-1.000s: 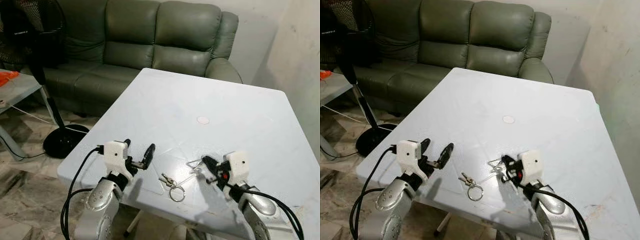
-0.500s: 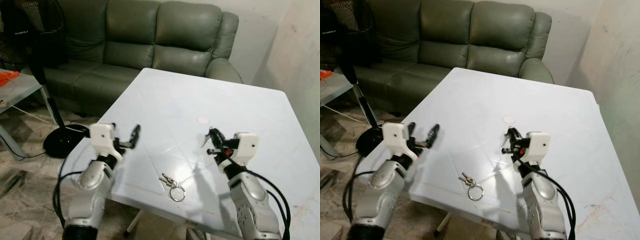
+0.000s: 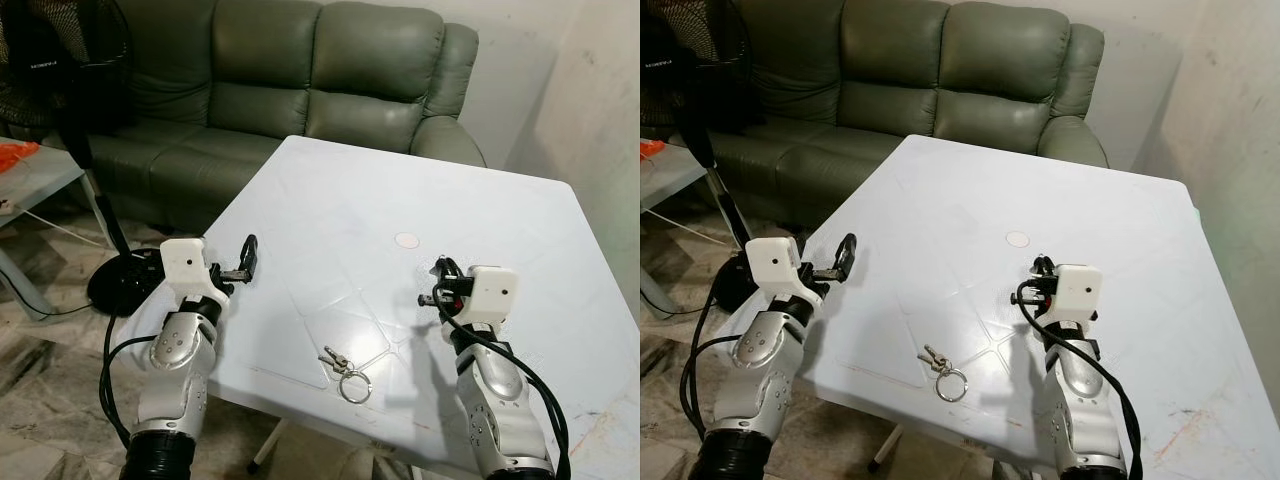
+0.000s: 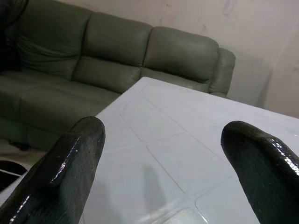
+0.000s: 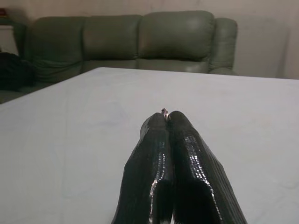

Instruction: Hang keys on a hook

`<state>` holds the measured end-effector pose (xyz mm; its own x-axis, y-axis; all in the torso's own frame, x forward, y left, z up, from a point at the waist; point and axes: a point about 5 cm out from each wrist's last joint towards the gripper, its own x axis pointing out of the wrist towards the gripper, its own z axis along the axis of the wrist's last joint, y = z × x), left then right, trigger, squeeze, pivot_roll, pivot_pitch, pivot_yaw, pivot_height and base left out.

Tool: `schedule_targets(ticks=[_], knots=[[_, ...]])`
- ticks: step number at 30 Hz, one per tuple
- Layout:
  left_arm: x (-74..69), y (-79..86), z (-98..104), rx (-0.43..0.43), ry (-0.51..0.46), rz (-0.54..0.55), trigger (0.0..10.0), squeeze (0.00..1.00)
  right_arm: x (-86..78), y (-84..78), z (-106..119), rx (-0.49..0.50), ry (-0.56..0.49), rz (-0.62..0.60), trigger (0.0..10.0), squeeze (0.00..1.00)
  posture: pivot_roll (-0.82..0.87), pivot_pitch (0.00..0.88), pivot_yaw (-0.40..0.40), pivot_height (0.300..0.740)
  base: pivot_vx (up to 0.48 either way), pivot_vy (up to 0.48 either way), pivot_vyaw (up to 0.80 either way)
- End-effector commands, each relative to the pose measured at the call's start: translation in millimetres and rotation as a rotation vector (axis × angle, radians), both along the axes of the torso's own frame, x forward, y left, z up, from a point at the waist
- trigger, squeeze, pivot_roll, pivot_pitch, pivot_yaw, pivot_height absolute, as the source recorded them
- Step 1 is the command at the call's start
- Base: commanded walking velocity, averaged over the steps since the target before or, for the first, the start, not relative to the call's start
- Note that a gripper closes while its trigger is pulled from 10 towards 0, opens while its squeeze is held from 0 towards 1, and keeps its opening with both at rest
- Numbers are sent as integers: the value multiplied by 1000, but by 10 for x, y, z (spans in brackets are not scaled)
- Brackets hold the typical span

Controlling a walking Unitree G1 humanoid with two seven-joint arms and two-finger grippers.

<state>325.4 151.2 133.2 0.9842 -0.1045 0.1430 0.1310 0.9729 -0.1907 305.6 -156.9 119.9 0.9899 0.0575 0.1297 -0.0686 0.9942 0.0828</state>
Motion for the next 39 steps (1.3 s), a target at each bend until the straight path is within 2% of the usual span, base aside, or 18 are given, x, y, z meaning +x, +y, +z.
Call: schedule_targets(ticks=[1, 7, 16, 19, 22, 39], knots=[[23, -42, 36, -1, -18, -14, 10000, 0, 10, 42, 48, 7, -32, 20, 10000, 0, 27, 0, -39, 740, 0, 0, 0], [31, -59, 53, 12, -36, -29, 10000, 0, 2, 68, 65, -2, -54, 29, 10000, 0, 32, 0, -43, 740, 0, 0, 0], [35, -30, 63, 11, -32, -25, 10000, 0, 16, 57, -4, -38, -1, 22, 10000, 0, 40, 0, -44, 740, 0, 0, 0], [59, 58, 106, 15, -44, -5, 10000, 0, 23, 103, 0, -53, 2, 40, 10000, 0, 44, 0, -45, 740, 0, 0, 0], [69, 74, 117, 18, -49, -7, 10000, 0, 32, 106, 11, -64, -1, 38, 10000, 0, 44, 0, -45, 740, 0, 0, 0], [71, 27, 121, 47, -58, -23, 10000, 0, 15, 93, -2, -87, 2, 42, 10000, 0, 36, 0, -43, 740, 0, 0, 0]])
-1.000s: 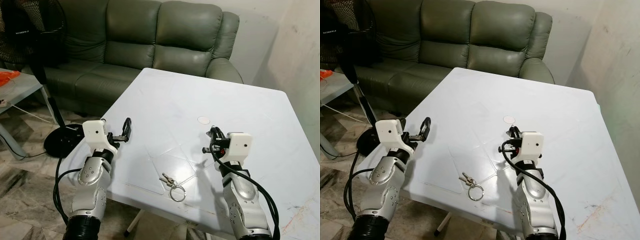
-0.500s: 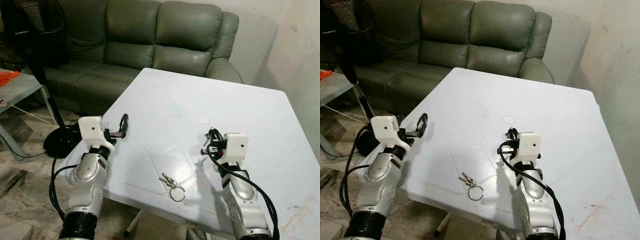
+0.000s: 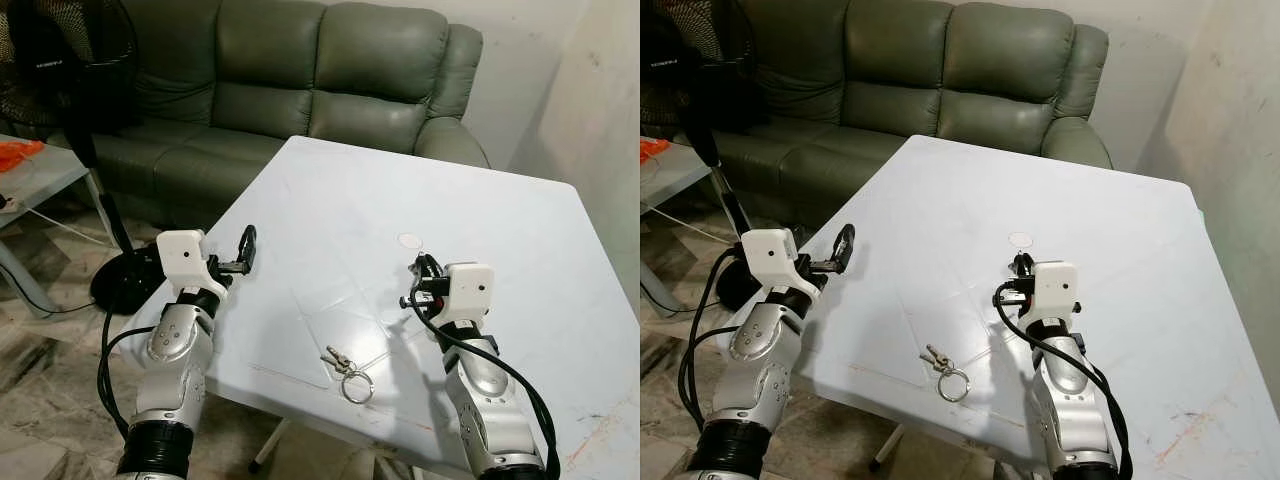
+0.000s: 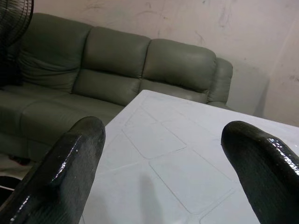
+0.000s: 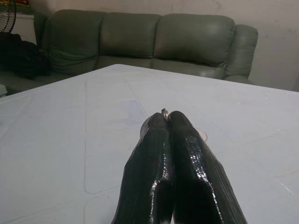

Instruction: Hang keys on a hook

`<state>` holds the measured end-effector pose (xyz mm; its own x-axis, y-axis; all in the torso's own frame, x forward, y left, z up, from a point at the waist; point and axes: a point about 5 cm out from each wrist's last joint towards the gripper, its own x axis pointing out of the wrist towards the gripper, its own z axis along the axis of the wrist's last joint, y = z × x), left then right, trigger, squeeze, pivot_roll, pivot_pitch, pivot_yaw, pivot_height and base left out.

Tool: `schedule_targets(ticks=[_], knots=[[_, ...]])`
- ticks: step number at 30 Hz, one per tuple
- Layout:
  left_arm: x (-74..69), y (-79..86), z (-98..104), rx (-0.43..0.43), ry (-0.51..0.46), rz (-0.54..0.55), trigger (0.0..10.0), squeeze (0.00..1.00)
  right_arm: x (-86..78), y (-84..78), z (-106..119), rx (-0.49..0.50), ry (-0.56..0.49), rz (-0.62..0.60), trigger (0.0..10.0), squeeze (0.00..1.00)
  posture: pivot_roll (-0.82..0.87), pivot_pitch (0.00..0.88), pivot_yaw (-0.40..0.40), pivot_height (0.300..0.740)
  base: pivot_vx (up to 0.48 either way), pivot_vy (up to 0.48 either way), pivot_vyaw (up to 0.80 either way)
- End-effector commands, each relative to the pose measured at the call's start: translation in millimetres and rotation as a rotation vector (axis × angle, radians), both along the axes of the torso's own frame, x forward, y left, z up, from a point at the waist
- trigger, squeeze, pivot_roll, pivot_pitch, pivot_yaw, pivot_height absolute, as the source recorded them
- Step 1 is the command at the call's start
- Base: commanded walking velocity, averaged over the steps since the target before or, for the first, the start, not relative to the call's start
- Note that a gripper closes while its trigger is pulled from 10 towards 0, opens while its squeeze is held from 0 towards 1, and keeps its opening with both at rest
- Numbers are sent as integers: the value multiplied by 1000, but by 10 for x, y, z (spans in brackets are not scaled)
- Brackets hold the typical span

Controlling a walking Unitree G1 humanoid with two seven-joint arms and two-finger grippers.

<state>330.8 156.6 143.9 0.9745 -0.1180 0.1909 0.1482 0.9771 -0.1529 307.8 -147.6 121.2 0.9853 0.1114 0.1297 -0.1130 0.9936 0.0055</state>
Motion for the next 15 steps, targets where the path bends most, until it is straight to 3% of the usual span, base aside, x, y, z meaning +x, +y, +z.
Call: schedule_targets(ticks=[1, 4, 15], knots=[[17, -28, 12, 19, -3, -17, 10000, 0, -9, -5, -15, -9, 9, -5, 10000, 0, 36, 0, -43, 740, 0, 0, 0], [18, -28, 10, 17, -1, -17, 10000, 0, -14, -7, -16, -10, 9, -6, 10000, 0, 35, 0, -43, 740, 0, 0, 0], [28, -33, 15, 15, 1, -17, 10000, 0, -15, -4, -22, -11, 13, -2, 10000, 0, 36, 0, -45, 740, 0, -298, 0]])
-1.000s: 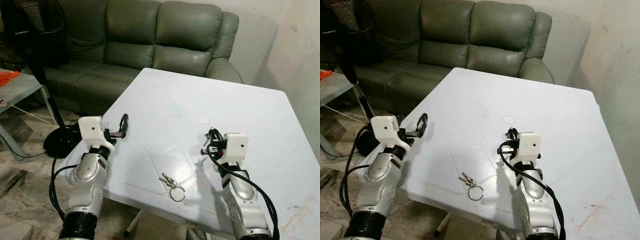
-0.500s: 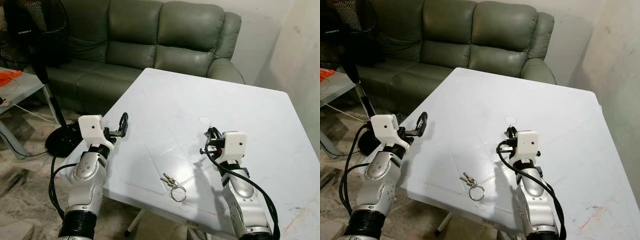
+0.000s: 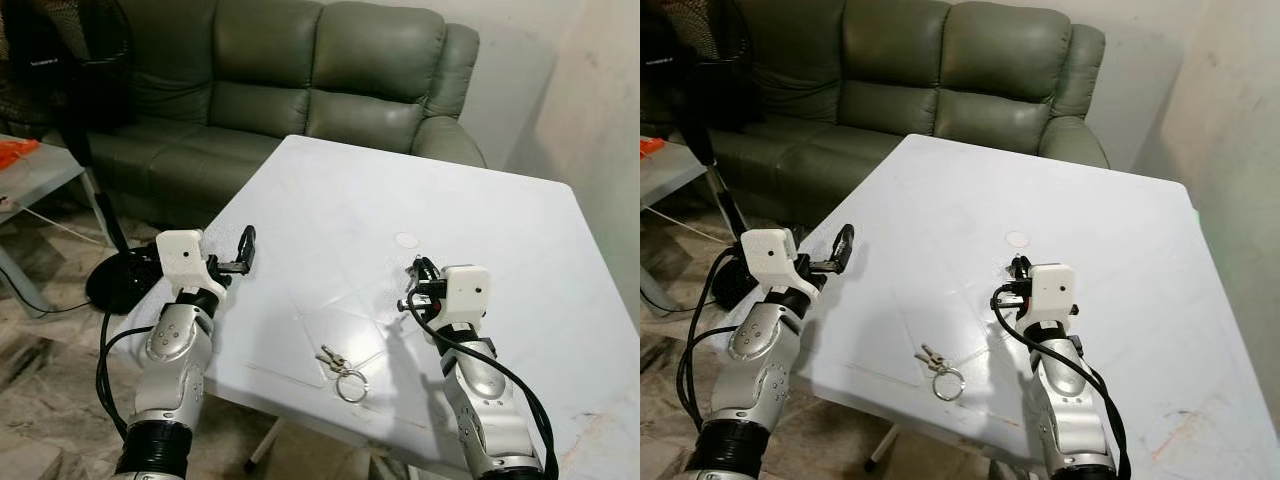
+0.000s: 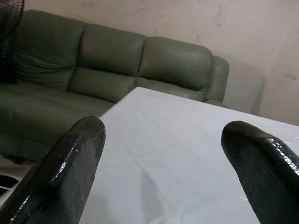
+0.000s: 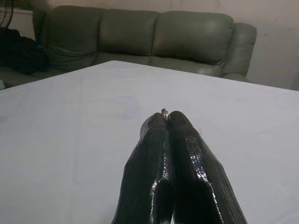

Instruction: Hang keys on a hook

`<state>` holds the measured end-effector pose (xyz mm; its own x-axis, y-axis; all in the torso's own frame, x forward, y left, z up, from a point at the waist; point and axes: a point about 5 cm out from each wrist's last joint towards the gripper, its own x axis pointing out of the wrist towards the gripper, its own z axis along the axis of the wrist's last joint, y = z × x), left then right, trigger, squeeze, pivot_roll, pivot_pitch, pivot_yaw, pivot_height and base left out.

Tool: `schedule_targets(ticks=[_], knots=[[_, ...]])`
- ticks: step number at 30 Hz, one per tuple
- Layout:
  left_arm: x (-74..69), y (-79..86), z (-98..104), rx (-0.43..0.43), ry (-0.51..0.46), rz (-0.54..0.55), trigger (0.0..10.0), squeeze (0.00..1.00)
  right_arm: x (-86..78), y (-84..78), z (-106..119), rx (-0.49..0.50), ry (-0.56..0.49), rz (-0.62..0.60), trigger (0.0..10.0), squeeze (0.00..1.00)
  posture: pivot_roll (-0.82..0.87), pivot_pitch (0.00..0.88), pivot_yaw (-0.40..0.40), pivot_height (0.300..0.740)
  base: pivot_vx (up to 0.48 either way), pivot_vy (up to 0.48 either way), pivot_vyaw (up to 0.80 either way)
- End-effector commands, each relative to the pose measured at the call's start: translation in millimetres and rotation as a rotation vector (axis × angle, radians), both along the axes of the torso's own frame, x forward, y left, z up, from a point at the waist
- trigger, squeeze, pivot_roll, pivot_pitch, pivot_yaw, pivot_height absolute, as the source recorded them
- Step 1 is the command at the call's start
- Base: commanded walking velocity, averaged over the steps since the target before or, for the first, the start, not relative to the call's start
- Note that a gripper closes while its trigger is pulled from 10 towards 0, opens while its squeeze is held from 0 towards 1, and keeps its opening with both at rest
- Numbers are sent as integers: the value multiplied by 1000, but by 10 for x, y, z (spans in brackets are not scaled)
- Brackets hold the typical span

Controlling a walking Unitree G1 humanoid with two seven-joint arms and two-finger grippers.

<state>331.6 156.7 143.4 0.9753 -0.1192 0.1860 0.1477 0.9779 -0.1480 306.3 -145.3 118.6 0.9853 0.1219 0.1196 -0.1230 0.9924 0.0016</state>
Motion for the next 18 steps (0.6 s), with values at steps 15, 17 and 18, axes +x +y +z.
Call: schedule_targets(ticks=[15, 17, 18], knots=[[25, -51, 35, -29, -15, -21, 10000, 0, -1, -22, -5, -10, 6, -3, 10000, 0, 36, 0, -49, 740, 0, -104, 0], [24, -46, 27, -41, -11, -19, 10000, 0, -3, -21, -8, -11, 7, -3, 10000, 0, 35, 0, -50, 740, 0, 0, 0], [24, -46, 27, -41, -11, -19, 10000, 0, -3, -21, -8, -11, 7, -3, 10000, 0, 35, 0, -50, 740, 0, 0, 0]])
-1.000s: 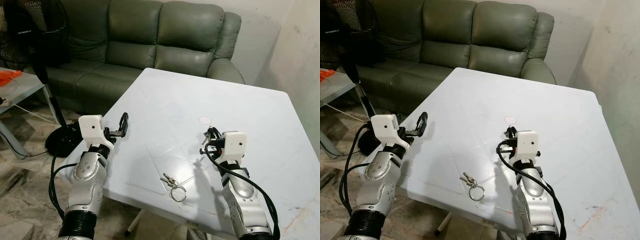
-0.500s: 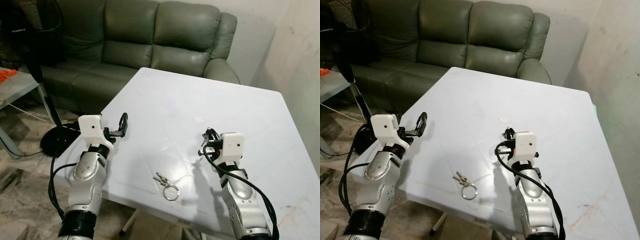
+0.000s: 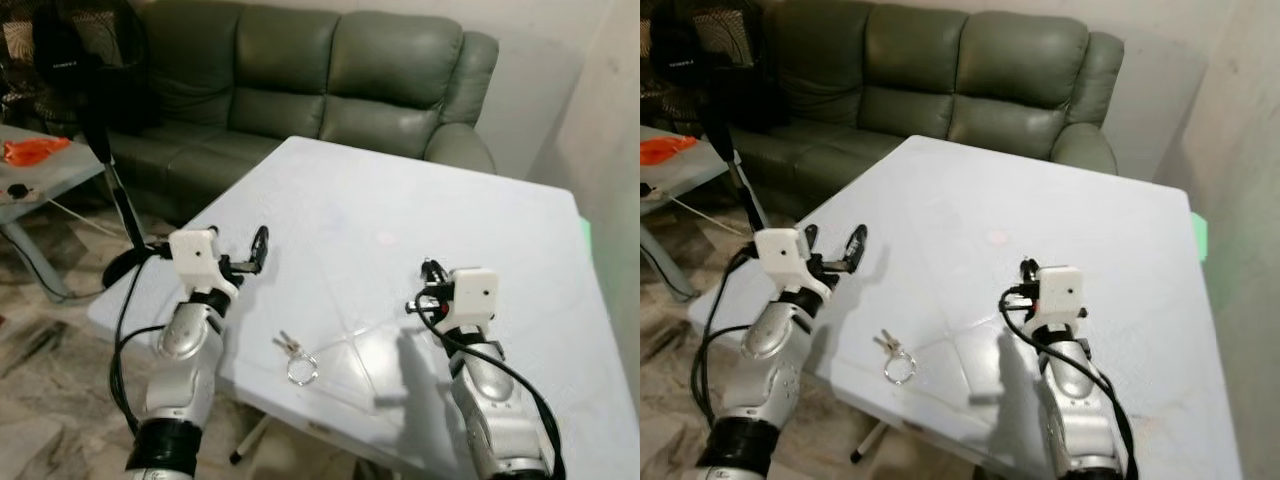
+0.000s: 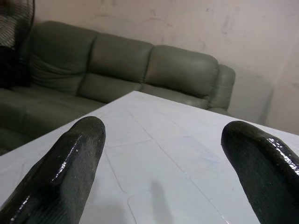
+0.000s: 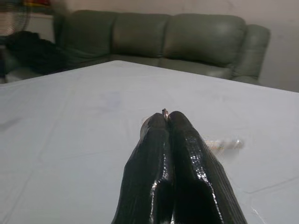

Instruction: Hang keys on a hook

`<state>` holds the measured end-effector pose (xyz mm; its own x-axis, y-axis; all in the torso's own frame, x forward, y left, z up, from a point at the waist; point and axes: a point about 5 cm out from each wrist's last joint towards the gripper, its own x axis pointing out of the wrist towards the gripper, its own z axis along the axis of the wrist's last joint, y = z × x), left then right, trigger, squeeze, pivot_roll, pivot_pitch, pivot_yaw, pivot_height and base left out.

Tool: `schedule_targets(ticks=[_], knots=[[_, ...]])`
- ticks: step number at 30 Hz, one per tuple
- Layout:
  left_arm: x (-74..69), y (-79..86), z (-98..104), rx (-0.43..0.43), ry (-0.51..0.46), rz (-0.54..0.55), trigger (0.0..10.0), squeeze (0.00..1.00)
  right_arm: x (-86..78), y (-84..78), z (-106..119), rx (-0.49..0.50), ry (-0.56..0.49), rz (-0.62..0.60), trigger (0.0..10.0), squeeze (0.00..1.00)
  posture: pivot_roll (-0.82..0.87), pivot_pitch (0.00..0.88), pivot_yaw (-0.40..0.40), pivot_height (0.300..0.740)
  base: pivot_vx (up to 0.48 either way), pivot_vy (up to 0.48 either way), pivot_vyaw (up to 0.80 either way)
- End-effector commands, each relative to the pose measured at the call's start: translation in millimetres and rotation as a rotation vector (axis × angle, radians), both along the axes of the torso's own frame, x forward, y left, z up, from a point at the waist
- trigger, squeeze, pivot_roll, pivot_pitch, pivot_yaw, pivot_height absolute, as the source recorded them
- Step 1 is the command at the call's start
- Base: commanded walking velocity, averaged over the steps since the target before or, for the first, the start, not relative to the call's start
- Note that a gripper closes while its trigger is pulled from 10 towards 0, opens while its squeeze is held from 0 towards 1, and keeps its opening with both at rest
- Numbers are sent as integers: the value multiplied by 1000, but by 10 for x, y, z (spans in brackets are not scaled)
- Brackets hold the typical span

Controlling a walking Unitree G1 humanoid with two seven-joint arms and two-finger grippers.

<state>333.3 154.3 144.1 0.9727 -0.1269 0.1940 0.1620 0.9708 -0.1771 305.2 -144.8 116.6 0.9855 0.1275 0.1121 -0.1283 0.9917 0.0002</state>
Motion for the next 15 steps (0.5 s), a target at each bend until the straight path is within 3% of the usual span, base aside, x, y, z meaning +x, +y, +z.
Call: schedule_targets(ticks=[1, 15], knots=[[7, -20, 18, -17, -5, -6, 10000, 0, 8, -25, 12, -9, 0, -8, 10000, 0, 35, 0, -50, 740, 0, 0, 0], [8, -11, 8, -39, 7, -4, 10000, 0, 7, -26, 15, -11, 2, -4, 10000, 0, 36, 0, -54, 740, 0, 0, 0]])
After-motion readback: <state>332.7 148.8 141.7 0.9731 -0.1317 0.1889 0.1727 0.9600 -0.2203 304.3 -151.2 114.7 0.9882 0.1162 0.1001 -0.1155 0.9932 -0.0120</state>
